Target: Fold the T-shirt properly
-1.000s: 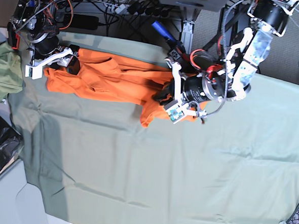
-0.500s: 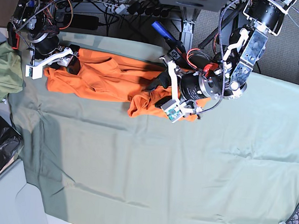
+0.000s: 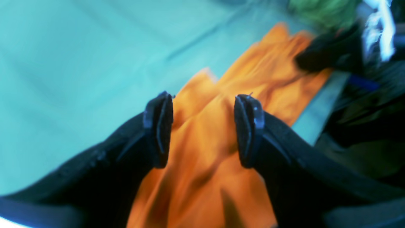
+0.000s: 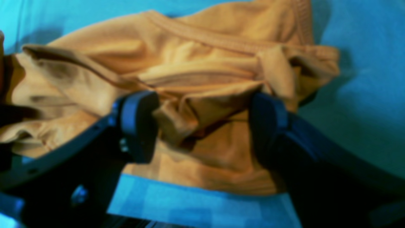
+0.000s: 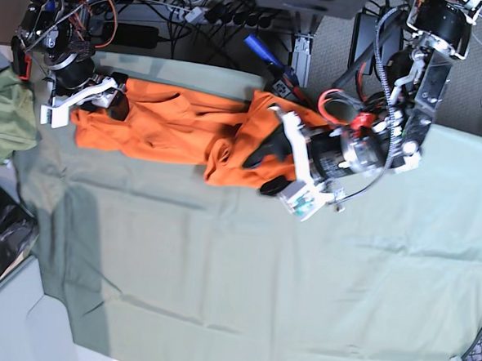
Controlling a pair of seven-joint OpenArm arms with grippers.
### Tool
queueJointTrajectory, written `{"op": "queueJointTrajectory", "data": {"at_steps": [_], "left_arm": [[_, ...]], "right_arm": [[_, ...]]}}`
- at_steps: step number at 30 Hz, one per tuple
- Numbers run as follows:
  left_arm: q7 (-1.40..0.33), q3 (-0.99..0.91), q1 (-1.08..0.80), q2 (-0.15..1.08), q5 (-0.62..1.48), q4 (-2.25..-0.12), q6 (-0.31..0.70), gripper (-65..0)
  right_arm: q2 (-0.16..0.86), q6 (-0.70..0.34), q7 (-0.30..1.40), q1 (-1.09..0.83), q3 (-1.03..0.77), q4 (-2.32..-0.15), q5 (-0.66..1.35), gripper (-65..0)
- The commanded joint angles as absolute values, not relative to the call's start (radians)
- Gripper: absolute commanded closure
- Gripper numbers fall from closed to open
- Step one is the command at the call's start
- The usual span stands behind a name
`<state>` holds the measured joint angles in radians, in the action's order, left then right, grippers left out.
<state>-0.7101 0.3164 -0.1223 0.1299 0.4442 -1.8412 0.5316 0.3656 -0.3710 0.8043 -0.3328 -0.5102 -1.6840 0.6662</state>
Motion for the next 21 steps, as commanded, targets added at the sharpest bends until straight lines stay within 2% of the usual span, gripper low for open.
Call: {"op": "queueJointTrajectory", "data": {"at_steps": [1,4,7,8,21], "left_arm": [[-0.694,0.313,-0.123,0.146,0.460,-1.861,0.543,-34.1],[-0.693,0.313,-0.164,0.206,0.450,-1.861,0.543,-32.5],[-0.693,0.313,-0.205,0.255,0.413,-1.861,0.543,-22.2],[-0.692,0.313,-0.217,0.269,0.405,-1.861,0.543,-21.4],[-0.669,0.313,-0.233,0.294,0.406,-1.861,0.543,-21.4]], "right_arm": [[0.382,-0.453,0.782,-0.330,-0.519,-1.700,0.681,-44.2],[0.382,-0.453,0.783,-0.328,-0.520,-1.700,0.679,-44.2],[0.390,-0.449,0.786,-0.327,-0.522,-1.700,0.666,-44.3],[0.397,-0.449,0.789,-0.327,-0.525,-1.700,0.667,-44.3],[0.479,-0.449,0.801,-0.325,-0.594,-1.700,0.695,-44.3]]}}
